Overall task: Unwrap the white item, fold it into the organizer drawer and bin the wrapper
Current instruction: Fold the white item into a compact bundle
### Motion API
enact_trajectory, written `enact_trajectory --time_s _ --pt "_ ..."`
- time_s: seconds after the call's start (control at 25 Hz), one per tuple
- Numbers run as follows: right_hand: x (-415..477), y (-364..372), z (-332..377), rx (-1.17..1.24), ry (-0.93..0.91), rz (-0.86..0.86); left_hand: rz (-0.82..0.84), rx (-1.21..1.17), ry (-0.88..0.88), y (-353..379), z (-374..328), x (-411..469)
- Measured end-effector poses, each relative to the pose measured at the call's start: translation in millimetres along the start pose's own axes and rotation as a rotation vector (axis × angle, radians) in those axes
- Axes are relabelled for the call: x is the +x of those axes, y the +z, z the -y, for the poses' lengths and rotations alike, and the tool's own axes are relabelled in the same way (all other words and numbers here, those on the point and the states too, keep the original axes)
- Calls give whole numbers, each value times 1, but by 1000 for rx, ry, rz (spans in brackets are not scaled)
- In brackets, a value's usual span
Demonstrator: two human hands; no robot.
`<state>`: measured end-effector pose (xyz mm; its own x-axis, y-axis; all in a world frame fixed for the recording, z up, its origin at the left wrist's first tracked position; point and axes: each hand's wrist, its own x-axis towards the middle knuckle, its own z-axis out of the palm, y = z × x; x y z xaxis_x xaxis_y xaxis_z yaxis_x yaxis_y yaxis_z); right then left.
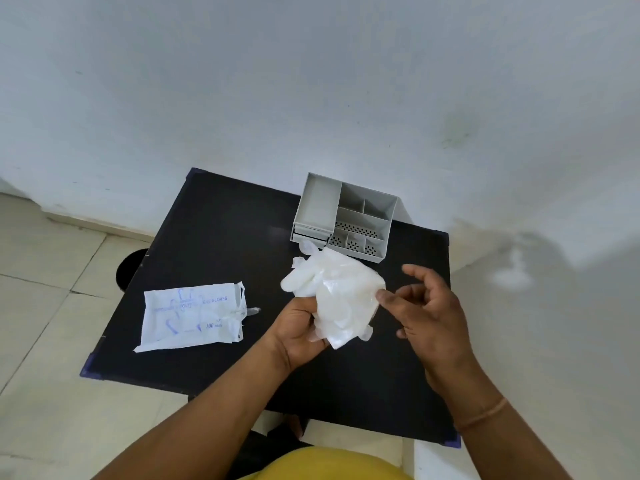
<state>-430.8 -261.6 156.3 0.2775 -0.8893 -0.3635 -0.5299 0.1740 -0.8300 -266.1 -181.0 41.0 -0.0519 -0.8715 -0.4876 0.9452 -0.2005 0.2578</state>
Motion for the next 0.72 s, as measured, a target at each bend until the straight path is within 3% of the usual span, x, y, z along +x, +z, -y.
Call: enact_trajectory --time_s 0.16,0.24,0.36,0.48,0.6,0.72 --pt "8 15 -20 570 341 277 47 122 26 12 6 -3" --pt "11 22 -26 673 334 269 84 281 47 14 0 -5" --pt "17 11 -36 705 252 279 136 425 61 15 -38 -16" --pt "23 -7 -41 546 184 410 102 591 -23 19 -78 -27" --pt "29 -7 -43 382 234 429 -94 953 -70 23 -81 -10" --pt "34 -7 -44 409 296 412 -169 952 -95 20 -74 -1"
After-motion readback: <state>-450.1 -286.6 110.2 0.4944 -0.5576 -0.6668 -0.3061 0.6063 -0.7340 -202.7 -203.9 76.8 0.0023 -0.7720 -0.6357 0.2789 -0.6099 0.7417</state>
